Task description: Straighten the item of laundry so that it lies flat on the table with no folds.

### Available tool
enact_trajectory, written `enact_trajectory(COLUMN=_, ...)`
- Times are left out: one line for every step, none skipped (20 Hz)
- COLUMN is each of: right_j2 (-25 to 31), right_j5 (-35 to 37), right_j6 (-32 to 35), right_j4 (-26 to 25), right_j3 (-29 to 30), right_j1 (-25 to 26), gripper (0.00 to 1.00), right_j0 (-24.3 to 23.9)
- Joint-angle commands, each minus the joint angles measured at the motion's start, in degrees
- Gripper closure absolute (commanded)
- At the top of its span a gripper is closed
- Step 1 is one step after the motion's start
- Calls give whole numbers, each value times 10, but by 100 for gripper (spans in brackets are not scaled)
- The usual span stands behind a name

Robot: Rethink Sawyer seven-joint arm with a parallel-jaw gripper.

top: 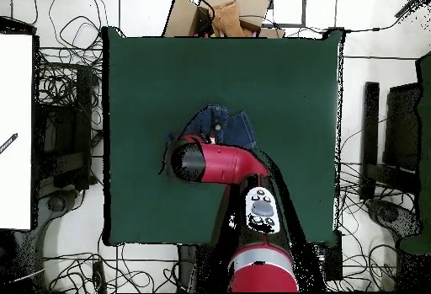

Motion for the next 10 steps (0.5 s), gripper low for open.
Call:
enact_trajectory(right_j2=56, right_j5=-42, right_j6=127, right_j4=26, right_j3=56, right_j1=-33, gripper=100, right_j0=-10)
enact_trajectory(right_j2=60, right_j5=-40, right_j6=124, right_j4=27, right_j3=60, right_j1=-35, gripper=100, right_j0=-14)
enact_trajectory(right_j2=63, right_j5=-40, right_j6=126, right_j4=30, right_j3=65, right_j1=-37, gripper=100, right_j0=-16)
enact_trajectory(right_j2=64, right_j5=-40, right_j6=124, right_j4=30, right_j3=65, right_j1=-37, gripper=100, right_j0=-17)
enact_trajectory(right_j2=62, right_j5=-36, right_j6=126, right_j4=34, right_j3=67, right_j1=-39, gripper=100, right_j0=-16)
enact_trajectory(right_j2=64, right_j5=-26, right_j6=122, right_j4=38, right_j3=65, right_j1=-39, gripper=100, right_j0=-18)
enact_trajectory(right_j2=62, right_j5=-25, right_j6=124, right_j4=40, right_j3=66, right_j1=-41, gripper=100, right_j0=-17)
enact_trajectory(right_j2=60, right_j5=-24, right_j6=124, right_j4=41, right_j3=63, right_j1=-42, gripper=100, right_j0=-17)
enact_trajectory(right_j2=58, right_j5=-22, right_j6=125, right_j4=44, right_j3=64, right_j1=-43, gripper=100, right_j0=-15)
enact_trajectory(right_j2=56, right_j5=-22, right_j6=126, right_j4=46, right_j3=64, right_j1=-45, gripper=100, right_j0=-13)
